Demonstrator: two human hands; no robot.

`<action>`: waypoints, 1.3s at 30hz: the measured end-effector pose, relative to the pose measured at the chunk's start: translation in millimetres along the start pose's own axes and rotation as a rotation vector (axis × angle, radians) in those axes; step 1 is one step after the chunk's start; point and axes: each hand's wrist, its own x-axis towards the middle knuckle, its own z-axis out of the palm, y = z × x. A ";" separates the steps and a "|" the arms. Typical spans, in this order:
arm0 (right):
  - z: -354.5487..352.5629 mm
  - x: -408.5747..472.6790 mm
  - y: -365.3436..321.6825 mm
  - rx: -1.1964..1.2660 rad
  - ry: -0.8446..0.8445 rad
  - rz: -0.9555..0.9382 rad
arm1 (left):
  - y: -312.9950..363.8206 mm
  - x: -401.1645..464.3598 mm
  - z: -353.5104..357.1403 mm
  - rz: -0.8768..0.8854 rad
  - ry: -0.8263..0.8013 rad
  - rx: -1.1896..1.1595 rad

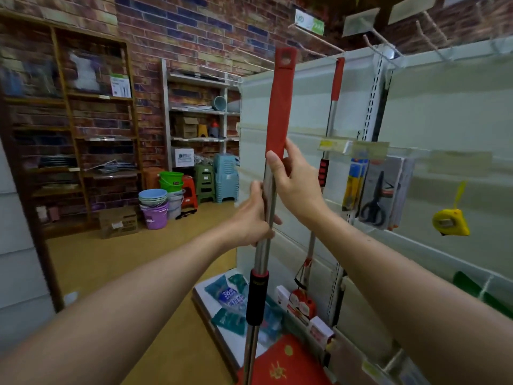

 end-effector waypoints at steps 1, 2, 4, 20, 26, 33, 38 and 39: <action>10.5 8.2 9.2 0.015 0.003 0.010 | -10.6 11.5 -4.6 0.010 0.008 -0.006; 21.1 16.9 20.3 0.028 0.011 0.018 | -21.4 23.6 -9.1 0.018 0.012 -0.012; 40.4 34.5 41.8 0.036 0.028 0.027 | -41.8 48.4 -17.3 0.027 -0.002 -0.024; 126.9 190.1 157.0 -0.084 0.117 0.108 | -121.5 248.5 -86.5 0.302 -0.166 -0.094; 159.7 226.8 192.3 -0.187 0.244 0.088 | -150.0 314.2 -100.1 0.389 -0.236 -0.122; 179.8 268.2 221.7 -0.388 0.442 0.073 | -165.0 380.3 -110.0 0.578 -0.312 -0.136; 177.8 287.7 235.6 -0.541 0.550 0.097 | -162.9 413.2 -108.9 0.632 -0.403 -0.216; 175.6 290.3 238.0 -0.558 0.560 0.103 | -161.5 418.2 -107.9 0.635 -0.425 -0.228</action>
